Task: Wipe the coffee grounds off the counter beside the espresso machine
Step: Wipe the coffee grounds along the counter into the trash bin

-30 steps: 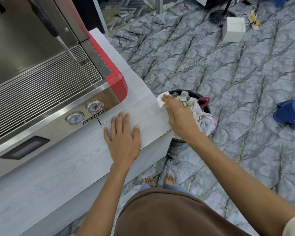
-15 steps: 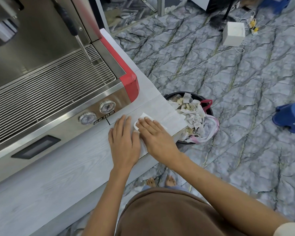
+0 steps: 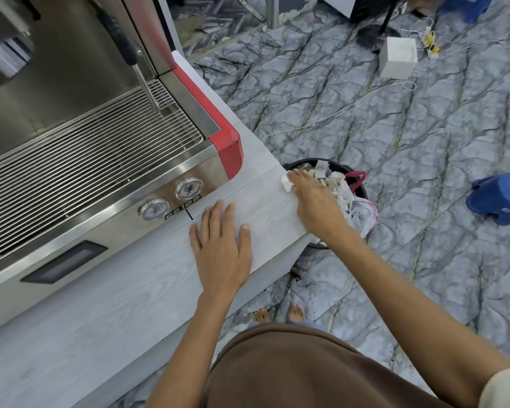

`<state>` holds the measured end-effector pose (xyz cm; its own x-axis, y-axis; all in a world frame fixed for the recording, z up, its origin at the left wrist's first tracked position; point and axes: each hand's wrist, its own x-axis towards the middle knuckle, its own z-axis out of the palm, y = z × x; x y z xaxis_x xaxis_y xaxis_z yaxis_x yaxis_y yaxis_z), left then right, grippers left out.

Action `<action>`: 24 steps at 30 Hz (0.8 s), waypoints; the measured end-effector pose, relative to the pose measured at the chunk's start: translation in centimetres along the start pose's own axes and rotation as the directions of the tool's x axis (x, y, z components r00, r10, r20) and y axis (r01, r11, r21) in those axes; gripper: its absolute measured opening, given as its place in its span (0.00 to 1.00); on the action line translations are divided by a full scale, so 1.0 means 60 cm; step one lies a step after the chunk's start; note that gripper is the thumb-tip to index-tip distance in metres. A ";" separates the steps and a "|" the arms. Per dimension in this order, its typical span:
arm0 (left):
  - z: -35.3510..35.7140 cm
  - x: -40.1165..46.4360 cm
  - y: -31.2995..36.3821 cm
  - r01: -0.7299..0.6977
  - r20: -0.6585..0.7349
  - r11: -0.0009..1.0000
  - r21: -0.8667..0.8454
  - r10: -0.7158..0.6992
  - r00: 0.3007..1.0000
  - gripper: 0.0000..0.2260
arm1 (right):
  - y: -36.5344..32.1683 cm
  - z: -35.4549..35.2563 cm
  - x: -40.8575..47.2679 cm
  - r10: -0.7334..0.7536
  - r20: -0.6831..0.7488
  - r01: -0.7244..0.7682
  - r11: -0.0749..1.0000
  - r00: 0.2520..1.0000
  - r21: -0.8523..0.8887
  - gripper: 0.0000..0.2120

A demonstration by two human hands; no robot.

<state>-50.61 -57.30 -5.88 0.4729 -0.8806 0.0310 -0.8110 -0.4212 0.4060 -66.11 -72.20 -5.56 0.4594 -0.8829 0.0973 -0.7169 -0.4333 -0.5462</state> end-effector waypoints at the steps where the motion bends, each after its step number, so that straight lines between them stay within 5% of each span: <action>1: 0.001 0.000 0.000 -0.003 0.001 1.000 0.008 0.003 1.000 0.26 | 0.005 -0.011 0.000 0.015 -0.007 -0.015 0.999 1.000 0.035 0.20; 6: 0.000 0.001 0.001 -0.004 0.006 1.000 0.015 0.004 1.000 0.27 | -0.018 -0.034 -0.044 -0.027 -0.079 0.037 0.991 0.996 0.131 0.19; 16: -0.004 0.000 -0.001 0.001 0.017 0.998 -0.058 0.000 1.000 0.28 | -0.071 0.065 -0.143 -0.266 -0.001 0.265 0.958 0.964 -0.110 0.20; 24: -0.005 -0.002 -0.002 -0.020 0.030 0.999 -0.046 0.022 0.999 0.30 | -0.038 0.034 -0.130 -0.150 -0.056 0.137 0.972 0.987 -0.189 0.20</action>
<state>-50.46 -57.04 -5.65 0.4447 -0.8956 0.0122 -0.8039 -0.3930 0.4465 -66.96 -63.96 -6.77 0.5320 -0.8164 0.2247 -0.7331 -0.5769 -0.3603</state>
